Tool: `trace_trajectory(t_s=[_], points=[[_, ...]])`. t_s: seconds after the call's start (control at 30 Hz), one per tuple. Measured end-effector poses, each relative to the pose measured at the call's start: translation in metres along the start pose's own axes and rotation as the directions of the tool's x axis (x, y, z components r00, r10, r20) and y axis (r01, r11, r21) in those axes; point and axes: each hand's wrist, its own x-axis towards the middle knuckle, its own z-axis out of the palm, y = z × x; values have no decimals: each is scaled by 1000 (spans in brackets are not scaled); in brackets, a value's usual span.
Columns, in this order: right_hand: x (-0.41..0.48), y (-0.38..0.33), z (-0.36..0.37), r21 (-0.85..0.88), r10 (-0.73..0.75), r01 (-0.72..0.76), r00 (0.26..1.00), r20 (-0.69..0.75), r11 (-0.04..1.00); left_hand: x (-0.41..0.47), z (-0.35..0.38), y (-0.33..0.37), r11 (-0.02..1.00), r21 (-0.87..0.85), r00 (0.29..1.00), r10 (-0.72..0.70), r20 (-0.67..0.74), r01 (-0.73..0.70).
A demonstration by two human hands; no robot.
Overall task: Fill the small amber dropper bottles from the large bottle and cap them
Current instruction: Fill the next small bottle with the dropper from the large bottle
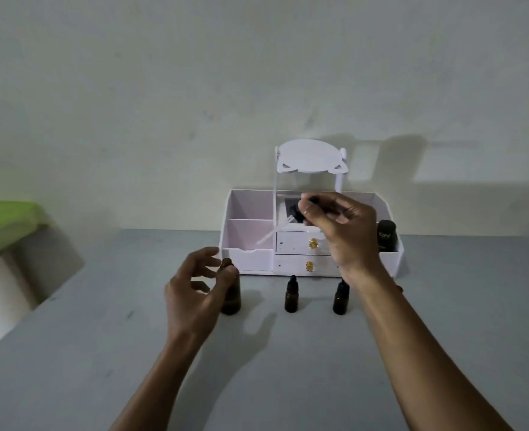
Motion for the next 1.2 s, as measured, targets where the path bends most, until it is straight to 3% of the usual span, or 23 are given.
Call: trace_trajectory(t_s=[0.23,0.47,0.7,0.9,1.07,1.2], points=[[1,26,39,-22,96,-95,995,34,995,15,-15,-60,990,53,968,-138,210,130],[1,45,51,-115,123,-113,989,86,987,17,-11,-74,990,-2,931,-130,340,139],[10,48,72,-249,46,13,972,229,969,18,-9,-79,992,30,930,-126,344,123],[0,78,85,-429,168,26,898,408,903,20,-8,-79,991,61,930,-131,342,117],[-16,87,82,-463,184,31,892,413,886,19,-7,-80,990,90,931,-133,340,109],[-24,72,68,-422,132,48,913,387,906,14,-10,-76,993,53,959,-112,260,101]])
